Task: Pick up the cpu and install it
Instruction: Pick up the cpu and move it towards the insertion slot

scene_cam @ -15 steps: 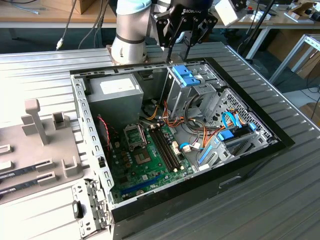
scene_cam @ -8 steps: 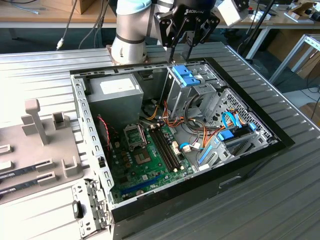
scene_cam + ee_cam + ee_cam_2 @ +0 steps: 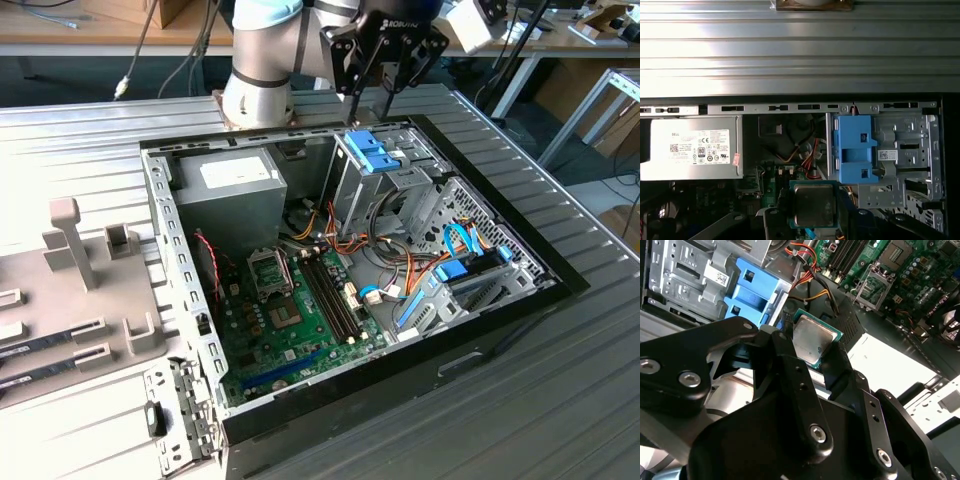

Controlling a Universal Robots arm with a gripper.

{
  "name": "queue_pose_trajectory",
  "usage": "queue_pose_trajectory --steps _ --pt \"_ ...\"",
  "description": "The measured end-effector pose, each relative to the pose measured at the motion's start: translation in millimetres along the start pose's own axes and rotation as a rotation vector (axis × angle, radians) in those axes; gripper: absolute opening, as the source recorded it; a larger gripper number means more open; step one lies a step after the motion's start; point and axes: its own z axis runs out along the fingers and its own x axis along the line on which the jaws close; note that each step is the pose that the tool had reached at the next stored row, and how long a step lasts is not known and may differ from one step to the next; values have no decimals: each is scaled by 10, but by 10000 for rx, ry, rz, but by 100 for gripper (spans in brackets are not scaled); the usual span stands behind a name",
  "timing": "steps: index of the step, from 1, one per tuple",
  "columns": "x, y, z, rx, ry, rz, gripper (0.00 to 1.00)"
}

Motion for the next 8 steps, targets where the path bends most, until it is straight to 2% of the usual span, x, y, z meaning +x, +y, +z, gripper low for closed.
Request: queue_pose_trajectory --steps 8 --pt "-108 2 10 0 0 0 47"
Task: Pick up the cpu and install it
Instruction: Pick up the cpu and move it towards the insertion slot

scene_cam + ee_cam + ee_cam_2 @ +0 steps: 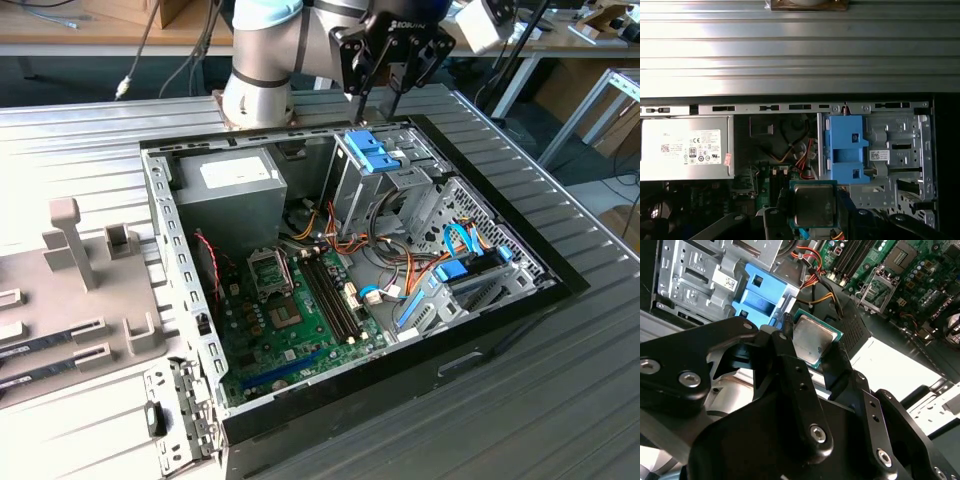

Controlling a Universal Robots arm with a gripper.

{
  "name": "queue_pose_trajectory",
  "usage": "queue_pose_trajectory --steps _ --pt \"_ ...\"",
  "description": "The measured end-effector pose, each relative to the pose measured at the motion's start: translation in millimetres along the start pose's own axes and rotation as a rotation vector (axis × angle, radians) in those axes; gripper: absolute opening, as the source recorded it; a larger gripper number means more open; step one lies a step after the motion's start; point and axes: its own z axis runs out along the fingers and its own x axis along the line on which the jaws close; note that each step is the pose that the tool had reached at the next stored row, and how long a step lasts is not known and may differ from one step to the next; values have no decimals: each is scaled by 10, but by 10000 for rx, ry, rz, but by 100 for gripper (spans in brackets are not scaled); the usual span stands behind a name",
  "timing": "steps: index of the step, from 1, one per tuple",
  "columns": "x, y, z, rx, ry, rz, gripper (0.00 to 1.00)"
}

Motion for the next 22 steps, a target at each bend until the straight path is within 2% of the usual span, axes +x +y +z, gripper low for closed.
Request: queue_pose_trajectory --steps 11,18,22 --pt "-171 3 18 0 1 0 47" --pt "-308 6 35 2 2 1 47" --pt "-337 5 48 0 2 1 47"
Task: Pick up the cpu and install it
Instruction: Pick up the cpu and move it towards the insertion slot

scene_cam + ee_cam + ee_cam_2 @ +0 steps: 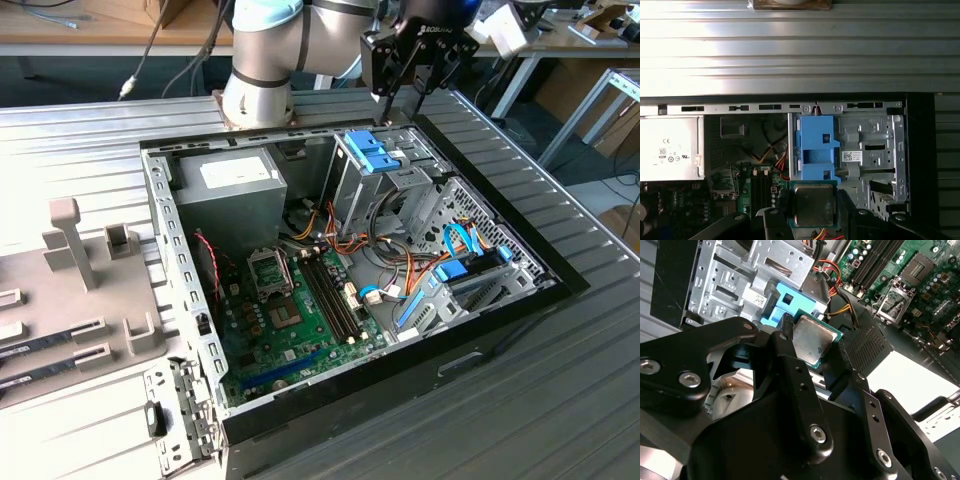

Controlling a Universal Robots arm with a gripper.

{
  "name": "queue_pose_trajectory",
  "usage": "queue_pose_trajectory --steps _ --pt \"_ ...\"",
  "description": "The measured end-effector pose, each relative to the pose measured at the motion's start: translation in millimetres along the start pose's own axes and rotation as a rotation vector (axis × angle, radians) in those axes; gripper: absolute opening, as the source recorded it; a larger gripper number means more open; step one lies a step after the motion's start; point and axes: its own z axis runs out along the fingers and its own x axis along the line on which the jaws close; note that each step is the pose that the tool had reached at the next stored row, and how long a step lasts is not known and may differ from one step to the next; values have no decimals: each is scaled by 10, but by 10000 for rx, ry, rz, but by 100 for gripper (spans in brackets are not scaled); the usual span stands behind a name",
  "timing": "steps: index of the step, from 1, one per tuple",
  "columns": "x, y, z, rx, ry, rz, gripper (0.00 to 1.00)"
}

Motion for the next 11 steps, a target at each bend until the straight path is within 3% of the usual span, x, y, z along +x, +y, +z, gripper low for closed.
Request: queue_pose_trajectory --steps 6,11 --pt "-2 -6 4 -3 -1 -1 47" --pt "1 -51 1 1 0 0 47"
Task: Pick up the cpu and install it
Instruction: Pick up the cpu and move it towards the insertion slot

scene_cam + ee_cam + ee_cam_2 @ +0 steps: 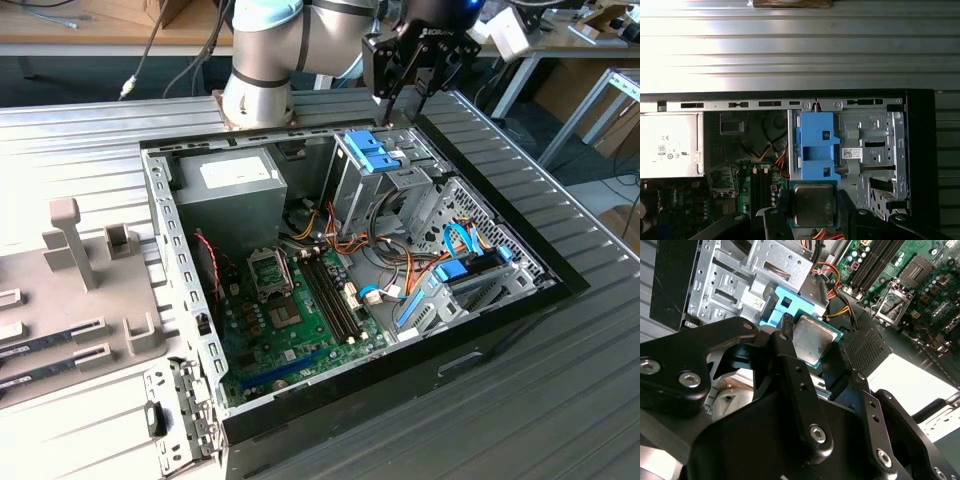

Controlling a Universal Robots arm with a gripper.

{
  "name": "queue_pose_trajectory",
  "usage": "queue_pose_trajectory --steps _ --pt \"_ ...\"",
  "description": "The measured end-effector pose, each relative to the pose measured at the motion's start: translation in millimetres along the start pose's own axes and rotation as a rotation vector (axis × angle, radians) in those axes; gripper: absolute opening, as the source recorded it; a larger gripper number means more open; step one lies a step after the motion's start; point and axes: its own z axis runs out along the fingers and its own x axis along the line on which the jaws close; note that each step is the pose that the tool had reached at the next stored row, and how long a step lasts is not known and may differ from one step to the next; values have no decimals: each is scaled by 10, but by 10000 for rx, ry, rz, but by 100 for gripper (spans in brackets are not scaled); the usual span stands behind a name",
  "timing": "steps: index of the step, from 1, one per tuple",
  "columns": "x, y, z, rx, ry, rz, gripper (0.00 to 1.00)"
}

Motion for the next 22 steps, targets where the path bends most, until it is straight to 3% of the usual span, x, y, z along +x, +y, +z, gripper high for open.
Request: queue_pose_trajectory --steps 22 --pt "2 -201 28 -1 0 0 47"
